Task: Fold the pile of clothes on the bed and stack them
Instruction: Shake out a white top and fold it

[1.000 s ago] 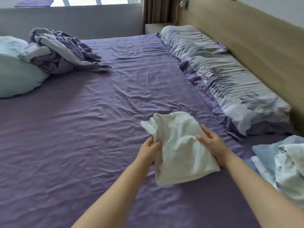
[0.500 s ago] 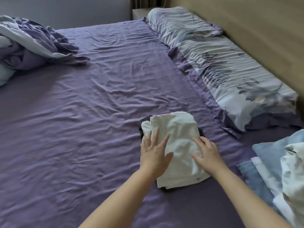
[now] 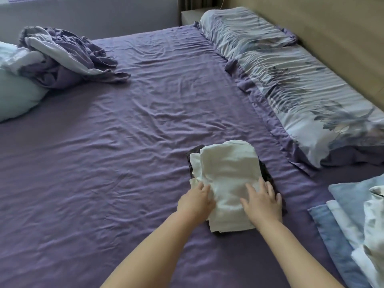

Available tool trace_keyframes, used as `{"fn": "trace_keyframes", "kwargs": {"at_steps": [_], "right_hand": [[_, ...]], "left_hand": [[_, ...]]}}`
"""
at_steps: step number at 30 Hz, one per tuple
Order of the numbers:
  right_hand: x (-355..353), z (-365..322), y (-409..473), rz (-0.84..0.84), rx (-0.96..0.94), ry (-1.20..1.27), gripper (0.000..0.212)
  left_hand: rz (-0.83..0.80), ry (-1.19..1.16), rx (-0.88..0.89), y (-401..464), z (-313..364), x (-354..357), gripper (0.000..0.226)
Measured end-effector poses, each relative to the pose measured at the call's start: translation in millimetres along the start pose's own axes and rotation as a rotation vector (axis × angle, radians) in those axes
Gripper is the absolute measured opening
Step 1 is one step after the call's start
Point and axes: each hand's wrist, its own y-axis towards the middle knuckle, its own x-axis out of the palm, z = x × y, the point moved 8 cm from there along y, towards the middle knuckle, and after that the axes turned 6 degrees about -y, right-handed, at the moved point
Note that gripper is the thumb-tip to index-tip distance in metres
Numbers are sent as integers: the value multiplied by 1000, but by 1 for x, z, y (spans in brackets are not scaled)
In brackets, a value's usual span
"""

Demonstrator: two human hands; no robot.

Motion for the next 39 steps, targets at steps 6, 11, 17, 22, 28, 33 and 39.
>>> {"fn": "trace_keyframes", "kwargs": {"at_steps": [6,11,17,22,28,33,39], "right_hand": [[-52,-47,-70,128,-226,-5,44],[-74,-118,-140,102,-380,-42,43],[-63,-225,-255,14,-578,-110,53],[-61,-305,-352,9,-680,-128,54],[-65,-402,-462,40,-788,-163,53],[-60,-491,-552,78,-889,-191,53],[-45,-566,-633,50,-984,-169,52]], "left_hand": [[12,16,-144,-92,-40,-44,46],[20,-84,-270,-188,-81,-68,45],[102,-146,-423,-321,-157,-82,47],[191,-202,-516,-435,-227,-97,48],[288,-263,-593,-580,-321,-111,47],[363,-286,-682,-693,-404,-110,48],[404,-326,-769,-785,-476,-99,45]]}}
